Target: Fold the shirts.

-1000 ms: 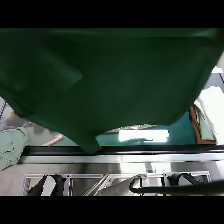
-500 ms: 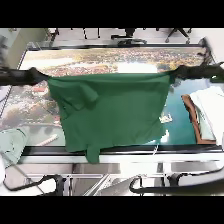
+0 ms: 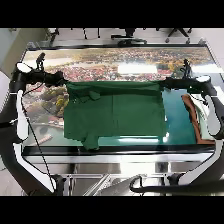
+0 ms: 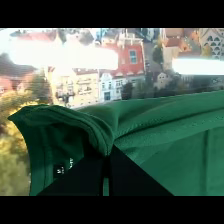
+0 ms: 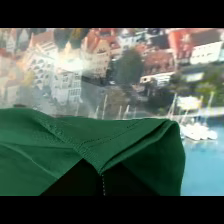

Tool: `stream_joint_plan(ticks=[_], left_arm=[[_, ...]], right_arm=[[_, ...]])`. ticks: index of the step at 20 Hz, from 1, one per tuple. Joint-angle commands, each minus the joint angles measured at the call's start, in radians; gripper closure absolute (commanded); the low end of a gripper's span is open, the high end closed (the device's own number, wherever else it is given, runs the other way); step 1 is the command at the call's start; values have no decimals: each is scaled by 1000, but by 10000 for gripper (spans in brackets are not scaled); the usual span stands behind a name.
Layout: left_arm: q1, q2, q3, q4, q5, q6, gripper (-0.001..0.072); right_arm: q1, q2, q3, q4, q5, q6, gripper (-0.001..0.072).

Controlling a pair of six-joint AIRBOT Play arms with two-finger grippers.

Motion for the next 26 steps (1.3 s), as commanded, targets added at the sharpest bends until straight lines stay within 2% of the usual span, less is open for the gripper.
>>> stream_joint_plan(ticks=[1,3,5,13,14,15,16,17,18,19,22,24,26], left_arm=[[-7,-61,36,50,-56,-21,692],[-16,-79,36,155,-86,-53,693],[-24,-82,32,233,-96,-64,692],[-28,-112,28,209,-121,-64,691],[-30,-113,28,198,-121,-64,689],[-38,-113,29,197,-123,-64,687],[-40,-113,36,195,-131,-64,685],[-47,-113,46,190,-148,-65,515],[-50,-113,63,184,-174,-72,188],[-50,-113,83,183,-209,-89,155],[-40,-88,110,186,-346,-134,156],[-10,-9,15,186,-380,-150,156],[22,105,-141,186,-390,-149,156]], right_arm=[[1,-23,2,-38,-9,-20,692],[1,-39,2,-51,-6,-18,692],[2,-62,1,-92,0,30,692],[3,-97,2,-103,34,55,690],[3,-94,2,-101,37,55,664],[7,-89,3,-101,42,55,549],[8,-82,3,-102,47,51,526],[8,-68,3,-102,55,51,523],[8,-47,4,-112,69,51,424],[7,-22,6,-143,81,53,324],[7,84,7,-400,110,200,325],[3,157,6,-576,160,308,325],[-14,215,2,-618,246,340,325]])
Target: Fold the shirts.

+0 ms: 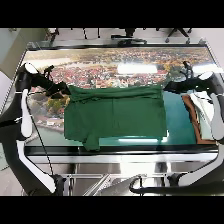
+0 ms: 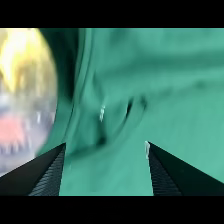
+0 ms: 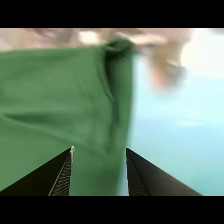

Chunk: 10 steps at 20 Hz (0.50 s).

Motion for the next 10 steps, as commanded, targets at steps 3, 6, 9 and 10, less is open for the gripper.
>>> stream_joint_plan(ticks=[3,6,9,10], left_arm=[[84,359,-512,-3,10,-14,156],[124,633,-946,-5,117,-5,155],[140,829,-1290,-32,211,-3,155],[138,869,-1378,-66,266,12,155]], right_arm=[[-56,157,-88,-165,202,121,325],[-101,231,-247,-163,222,123,325],[-110,280,-397,-156,220,135,324],[-108,289,-437,-128,214,134,313]])
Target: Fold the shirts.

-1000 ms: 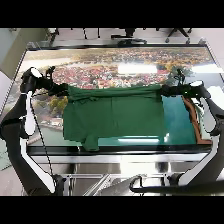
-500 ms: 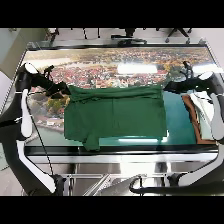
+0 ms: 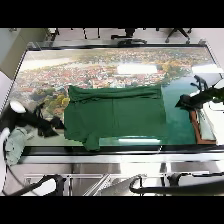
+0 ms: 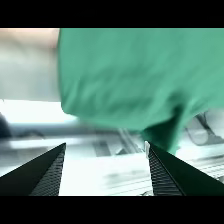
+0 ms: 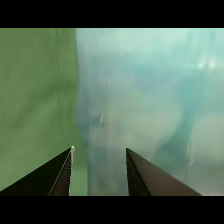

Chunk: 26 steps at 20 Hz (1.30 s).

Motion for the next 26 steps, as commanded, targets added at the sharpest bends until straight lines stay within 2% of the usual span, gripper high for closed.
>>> stream_joint_plan(ticks=[1,2,7,8,9,10,11,13,14,16,17,18,19,20,21,24,26], left_arm=[[13,199,-368,-98,188,40,155],[13,222,-422,-155,258,66,156],[13,231,-480,-326,551,172,157],[13,209,-459,-332,567,185,157],[13,182,-434,-332,576,187,195],[12,152,-407,-334,577,192,299],[9,119,-377,-333,564,199,349],[-14,60,-320,-332,494,226,347],[-21,44,-298,-333,452,241,368],[-39,33,-263,-331,386,263,695],[-37,38,-250,-330,354,266,690],[-37,49,-242,-321,329,266,691],[-37,68,-237,-302,303,264,691],[-37,92,-236,-270,282,260,691],[-37,122,-236,-221,261,237,691],[-19,200,-236,-61,176,156,691],[22,240,-236,-16,127,129,691]], right_arm=[[-9,48,-160,52,8,10,265],[-9,49,-192,72,7,10,187],[-8,48,-331,93,-40,-19,188],[-8,47,-350,116,-53,-35,188],[-8,45,-367,146,-65,-55,189],[-8,39,-378,179,-68,-72,189],[-4,29,-386,212,-69,-86,190],[18,8,-388,222,-68,-86,204],[34,-1,-388,222,-68,-86,269],[59,-7,-388,224,-60,-93,309],[65,-6,-388,227,-36,-94,462],[65,-3,-388,238,3,-98,510],[62,2,-388,236,40,-97,514],[61,11,-388,225,69,-95,623],[61,26,-388,189,80,-83,691],[61,77,-388,17,78,4,692],[61,111,-388,-62,83,53,692]])
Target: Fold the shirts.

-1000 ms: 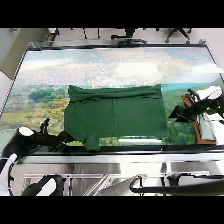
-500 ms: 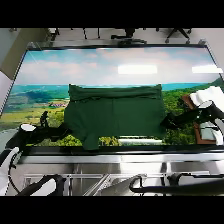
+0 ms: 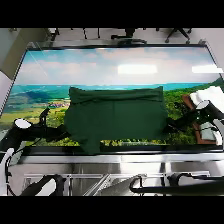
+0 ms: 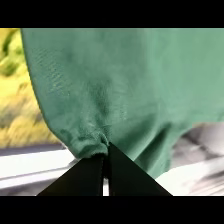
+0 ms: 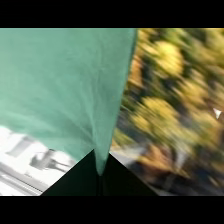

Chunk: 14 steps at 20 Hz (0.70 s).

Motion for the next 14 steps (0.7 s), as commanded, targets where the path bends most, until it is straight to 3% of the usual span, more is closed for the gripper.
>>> stream_joint_plan(ticks=[1,3,7,10,14], left_arm=[[66,74,4,114,-112,-55,691],[109,97,5,110,-135,-53,691],[76,102,104,5,-135,-24,691],[5,3,293,-32,-132,-34,691],[-69,-217,591,-99,-80,-60,691]], right_arm=[[1,58,0,-130,28,78,692],[1,87,4,-113,29,76,693],[2,103,113,132,21,-24,692],[3,64,225,241,-75,-73,692],[4,-76,369,265,-172,-74,691]])
